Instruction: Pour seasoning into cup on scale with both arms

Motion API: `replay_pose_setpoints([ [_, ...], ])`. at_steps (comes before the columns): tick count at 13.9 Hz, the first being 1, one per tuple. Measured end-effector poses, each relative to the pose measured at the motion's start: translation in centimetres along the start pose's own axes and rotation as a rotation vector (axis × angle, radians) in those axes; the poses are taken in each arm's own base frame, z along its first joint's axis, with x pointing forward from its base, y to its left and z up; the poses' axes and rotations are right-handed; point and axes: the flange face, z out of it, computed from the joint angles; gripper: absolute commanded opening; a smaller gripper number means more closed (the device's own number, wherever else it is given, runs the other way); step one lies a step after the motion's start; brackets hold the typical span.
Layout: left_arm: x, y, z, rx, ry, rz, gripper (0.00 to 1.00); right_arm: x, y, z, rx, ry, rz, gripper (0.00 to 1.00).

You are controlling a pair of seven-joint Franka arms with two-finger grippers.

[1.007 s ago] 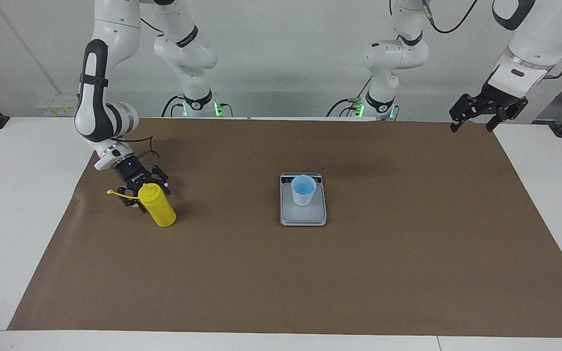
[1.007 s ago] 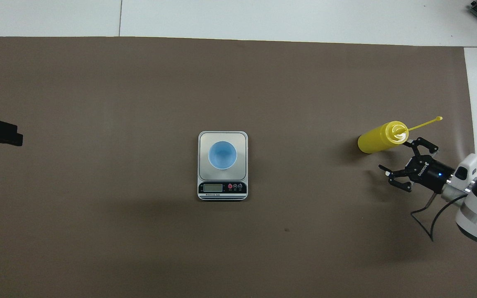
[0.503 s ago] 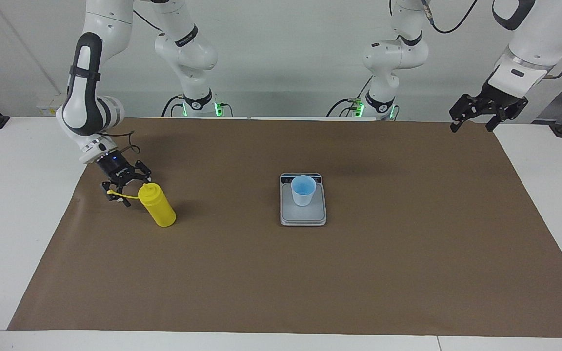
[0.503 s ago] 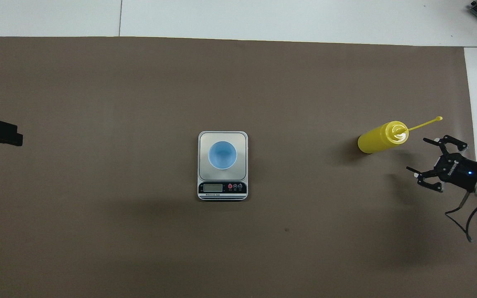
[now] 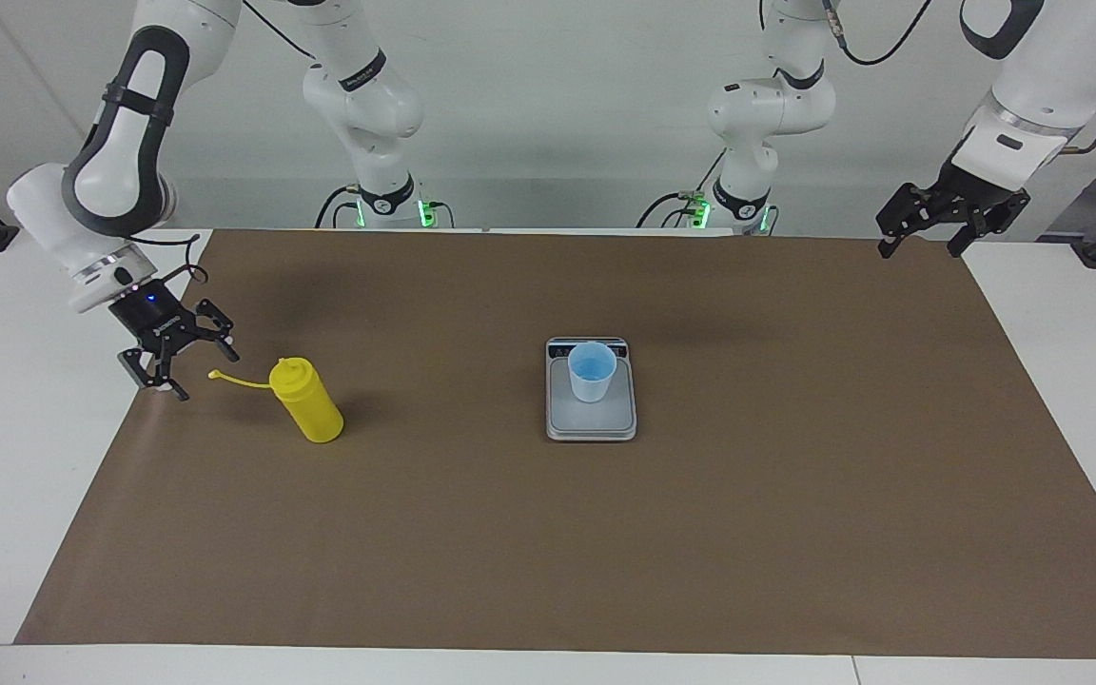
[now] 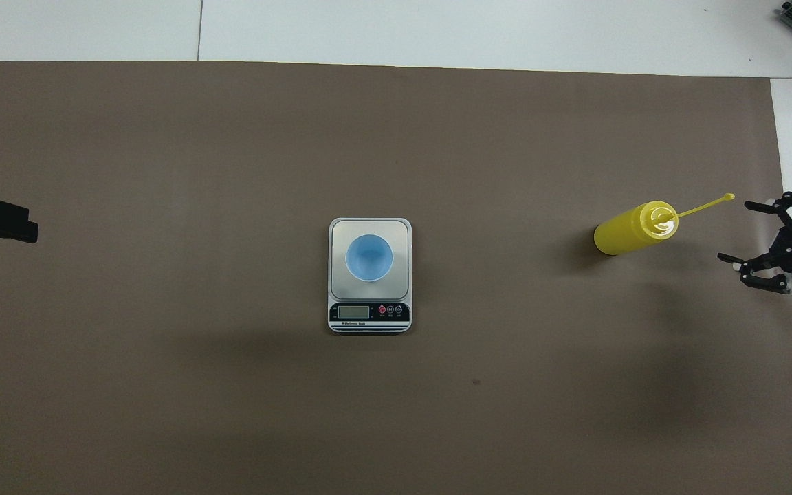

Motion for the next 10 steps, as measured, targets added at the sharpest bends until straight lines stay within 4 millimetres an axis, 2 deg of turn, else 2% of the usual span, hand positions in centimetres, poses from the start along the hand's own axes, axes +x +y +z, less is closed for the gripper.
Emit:
replay_pose_setpoints([
  [3,0.0,0.0,0.0,0.000,0.000,0.000,1.00,3.7,1.7,-2.6,0.020,-0.044,0.098,1.00],
  [5,0.0,0.0,0.0,0.000,0.000,0.000,1.00,6.9,1.7,-3.2,0.023,-0.072,0.161,1.00],
  [10,0.0,0.0,0.0,0.000,0.000,0.000,1.00,17.8,-0.4,-3.9,-0.019,-0.205,0.340,1.00],
])
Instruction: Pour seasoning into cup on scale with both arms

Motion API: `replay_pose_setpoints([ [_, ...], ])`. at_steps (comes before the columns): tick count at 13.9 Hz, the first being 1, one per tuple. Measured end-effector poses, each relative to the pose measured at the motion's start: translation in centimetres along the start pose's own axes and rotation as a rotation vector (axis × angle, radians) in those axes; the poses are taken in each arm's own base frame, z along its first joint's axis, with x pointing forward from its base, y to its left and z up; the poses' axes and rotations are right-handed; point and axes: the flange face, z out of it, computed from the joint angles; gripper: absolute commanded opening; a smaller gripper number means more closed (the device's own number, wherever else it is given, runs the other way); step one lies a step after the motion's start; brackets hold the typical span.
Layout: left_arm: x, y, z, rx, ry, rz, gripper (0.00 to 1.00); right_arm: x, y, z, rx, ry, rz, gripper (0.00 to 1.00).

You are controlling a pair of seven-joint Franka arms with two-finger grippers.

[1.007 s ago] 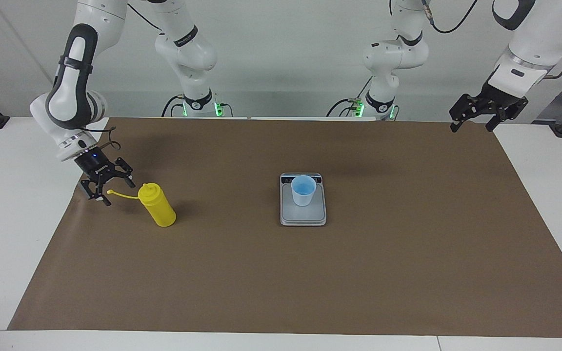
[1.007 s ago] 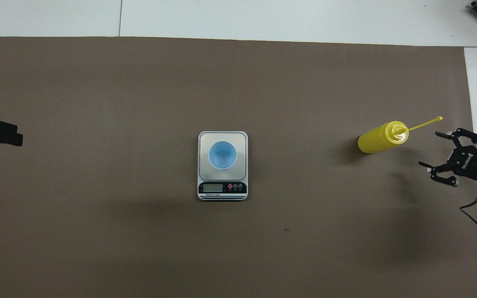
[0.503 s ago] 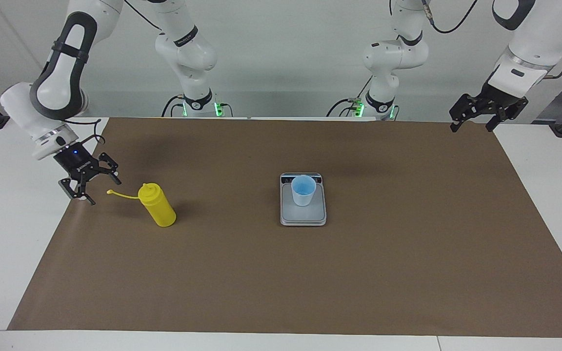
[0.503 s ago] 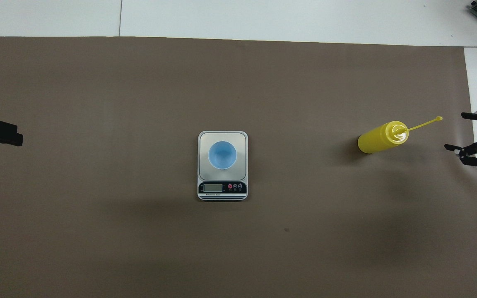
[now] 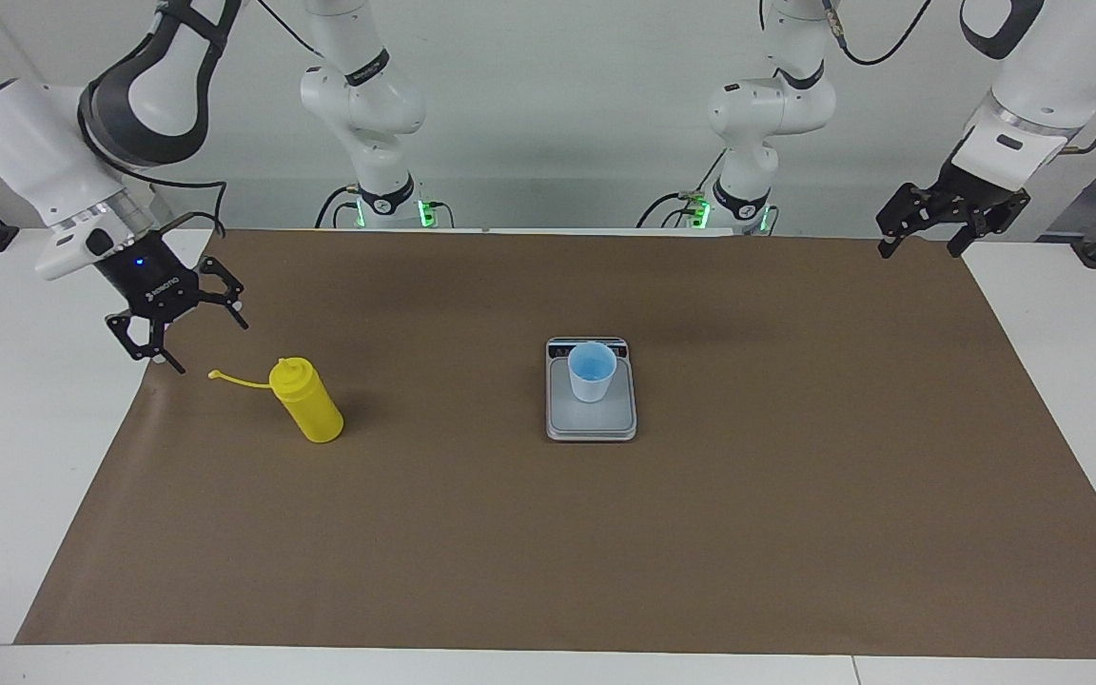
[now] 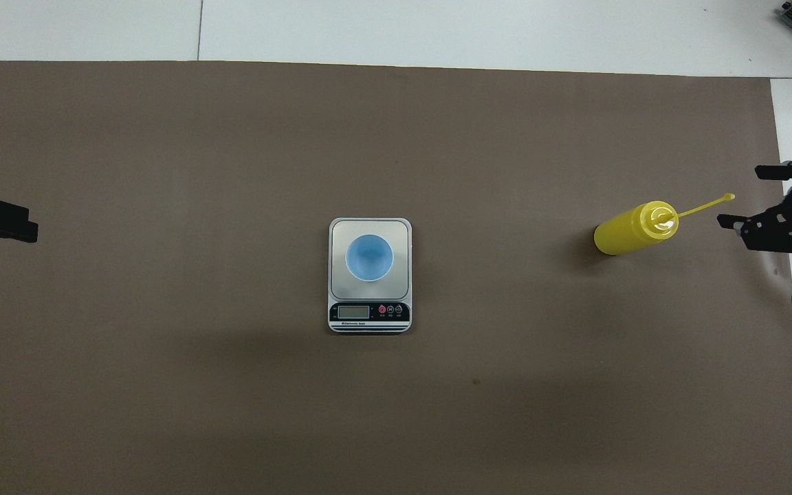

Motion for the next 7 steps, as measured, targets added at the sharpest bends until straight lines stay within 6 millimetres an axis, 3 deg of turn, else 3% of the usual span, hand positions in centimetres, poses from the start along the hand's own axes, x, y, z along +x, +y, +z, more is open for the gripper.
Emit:
replay_pose_setpoints([
  [7,0.0,0.0,0.0,0.000,0.000,0.000,1.00,11.1,-8.0,-3.0,-0.143,-0.210,0.336,1.00],
])
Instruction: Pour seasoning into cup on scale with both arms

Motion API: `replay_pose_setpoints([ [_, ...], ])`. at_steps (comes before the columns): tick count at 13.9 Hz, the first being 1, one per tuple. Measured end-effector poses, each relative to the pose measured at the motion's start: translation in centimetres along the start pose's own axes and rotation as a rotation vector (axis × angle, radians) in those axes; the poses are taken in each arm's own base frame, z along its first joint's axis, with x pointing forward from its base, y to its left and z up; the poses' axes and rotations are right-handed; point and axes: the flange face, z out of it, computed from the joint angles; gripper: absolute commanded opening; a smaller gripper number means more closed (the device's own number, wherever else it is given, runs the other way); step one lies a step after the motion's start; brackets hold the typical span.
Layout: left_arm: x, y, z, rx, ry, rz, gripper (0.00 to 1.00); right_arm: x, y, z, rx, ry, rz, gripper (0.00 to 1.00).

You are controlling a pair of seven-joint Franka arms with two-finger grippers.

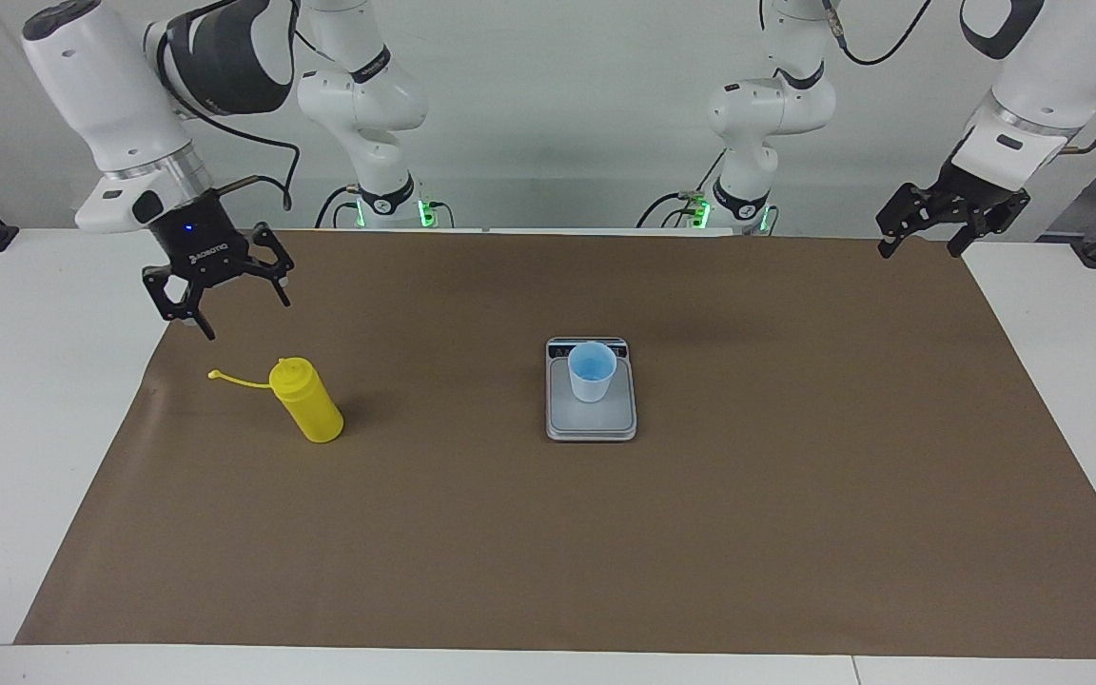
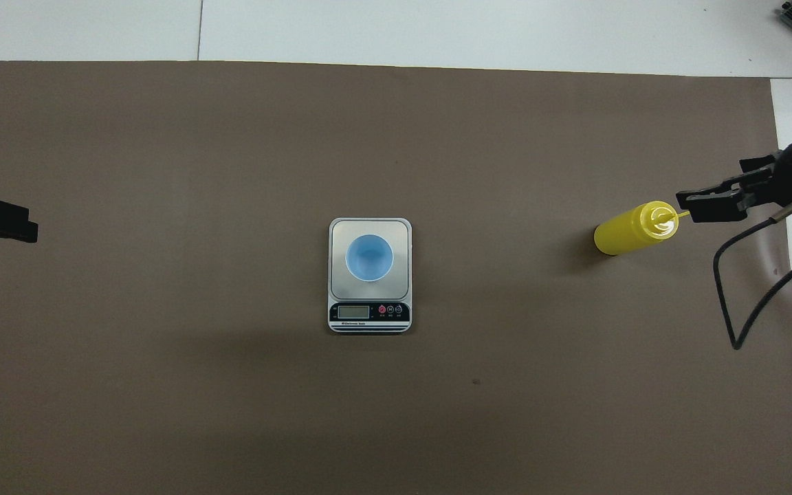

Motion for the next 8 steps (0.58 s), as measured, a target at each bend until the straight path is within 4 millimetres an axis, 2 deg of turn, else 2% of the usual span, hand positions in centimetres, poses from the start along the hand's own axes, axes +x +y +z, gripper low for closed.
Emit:
replay_pose_setpoints([
  [3,0.0,0.0,0.0,0.000,0.000,0.000,1.00,1.1,-2.8,-0.6,-0.033,-0.048,0.162,1.00],
  [8,0.0,0.0,0.0,0.000,0.000,0.000,1.00,0.0,-3.5,0.2,-0.009,-0.179,0.322,1.00],
])
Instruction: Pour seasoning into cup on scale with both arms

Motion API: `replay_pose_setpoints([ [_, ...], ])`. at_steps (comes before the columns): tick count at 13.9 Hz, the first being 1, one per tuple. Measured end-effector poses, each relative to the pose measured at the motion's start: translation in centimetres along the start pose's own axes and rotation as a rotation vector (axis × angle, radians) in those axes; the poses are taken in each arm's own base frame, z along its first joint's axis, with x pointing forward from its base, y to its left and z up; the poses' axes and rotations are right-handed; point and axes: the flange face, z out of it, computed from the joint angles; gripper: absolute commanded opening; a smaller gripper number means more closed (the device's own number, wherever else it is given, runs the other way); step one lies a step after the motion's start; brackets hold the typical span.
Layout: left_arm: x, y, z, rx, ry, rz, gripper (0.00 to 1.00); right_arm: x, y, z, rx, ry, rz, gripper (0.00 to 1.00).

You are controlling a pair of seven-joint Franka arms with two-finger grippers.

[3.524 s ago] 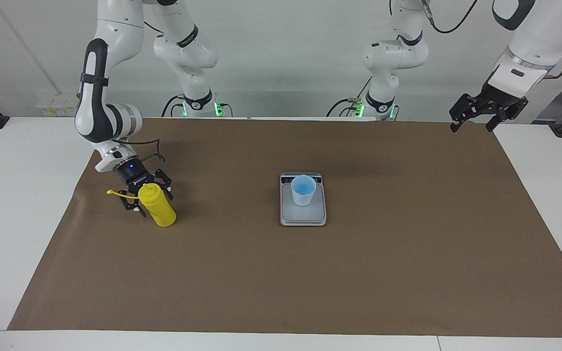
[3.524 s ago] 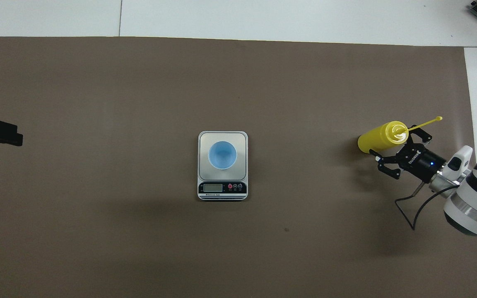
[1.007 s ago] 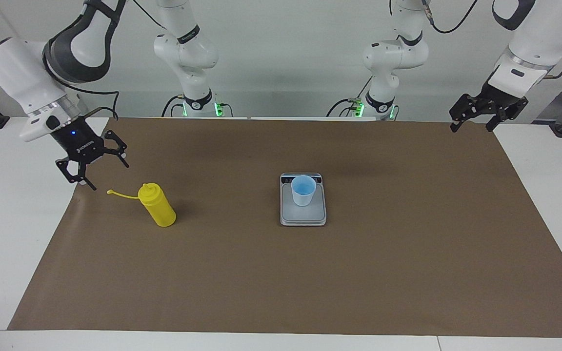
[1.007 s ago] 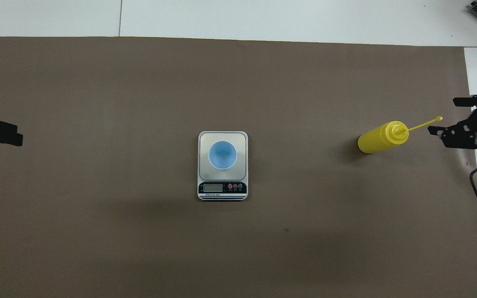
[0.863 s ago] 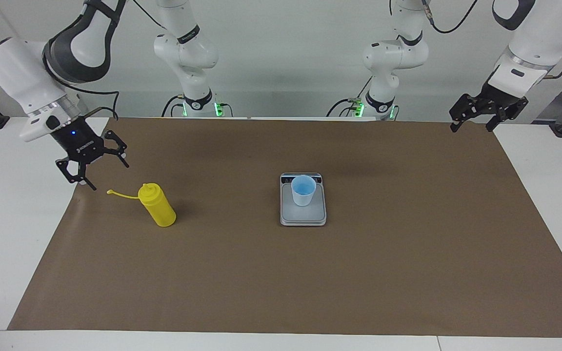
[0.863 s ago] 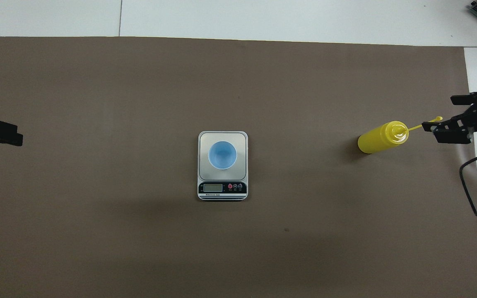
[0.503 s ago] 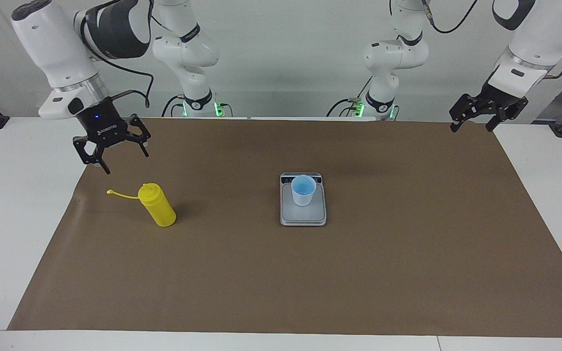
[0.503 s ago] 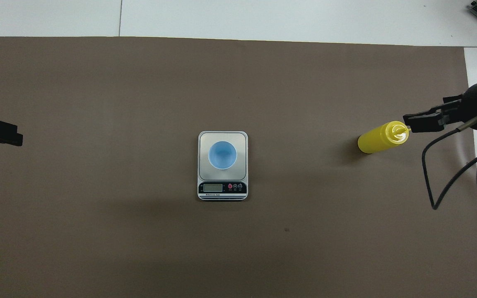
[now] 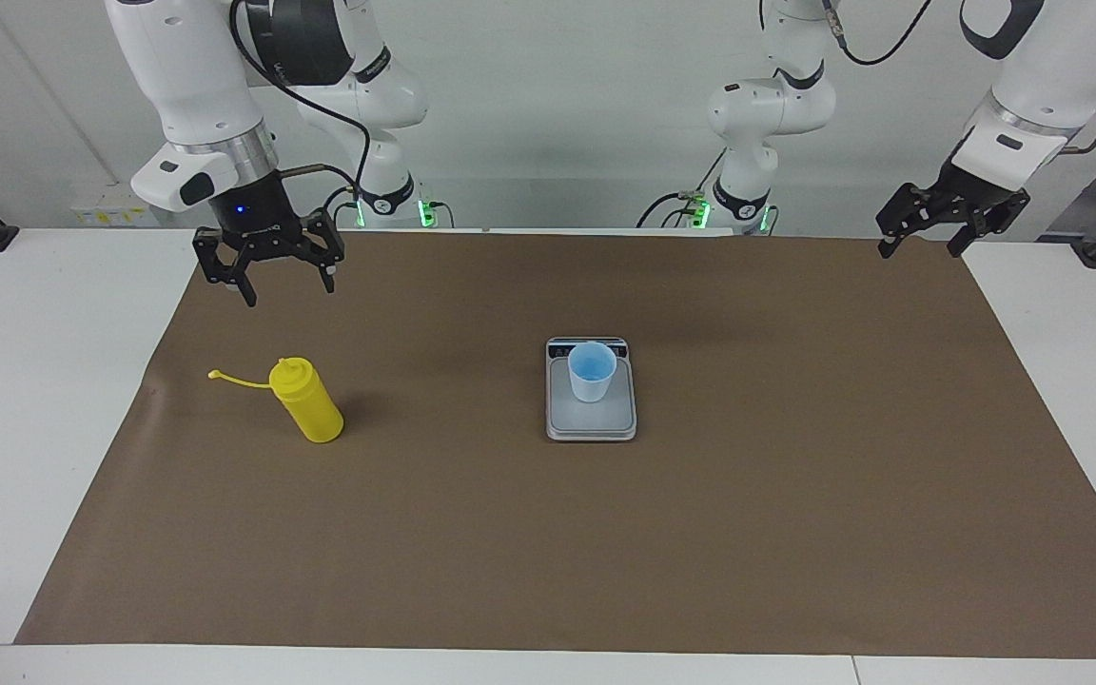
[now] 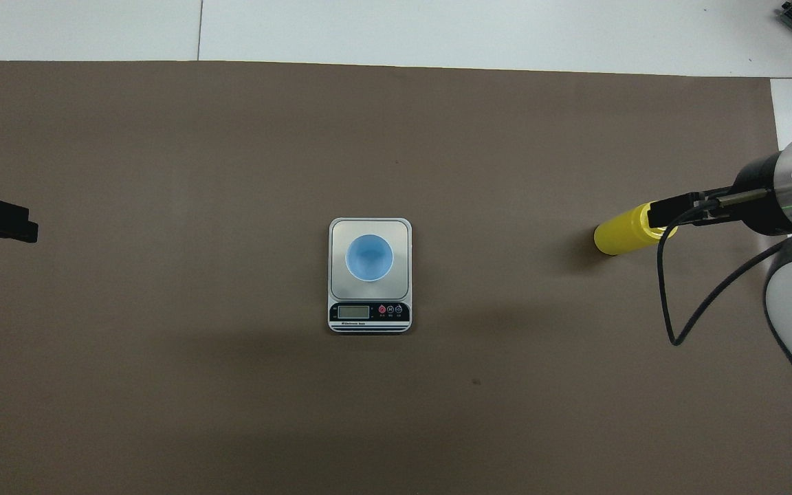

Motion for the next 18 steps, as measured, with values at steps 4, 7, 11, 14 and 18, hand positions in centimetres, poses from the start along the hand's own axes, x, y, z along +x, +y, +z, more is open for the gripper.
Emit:
replay_pose_setpoints([
  [4,0.0,0.0,0.0,0.000,0.000,0.000,1.00,-0.6,2.0,0.4,0.000,-0.047,0.047,1.00],
  [7,0.0,0.0,0.0,0.000,0.000,0.000,1.00,-1.5,3.5,-0.1,0.001,-0.086,0.075,1.00],
  [11,0.0,0.0,0.0,0.000,0.000,0.000,1.00,-2.1,4.8,-2.2,-0.026,-0.063,0.112,1.00],
  [14,0.0,0.0,0.0,0.000,0.000,0.000,1.00,-1.8,4.9,-2.5,-0.088,-0.047,0.117,1.00],
  [18,0.0,0.0,0.0,0.000,0.000,0.000,1.00,-0.9,3.8,-1.1,-0.090,-0.061,0.184,1.00],
])
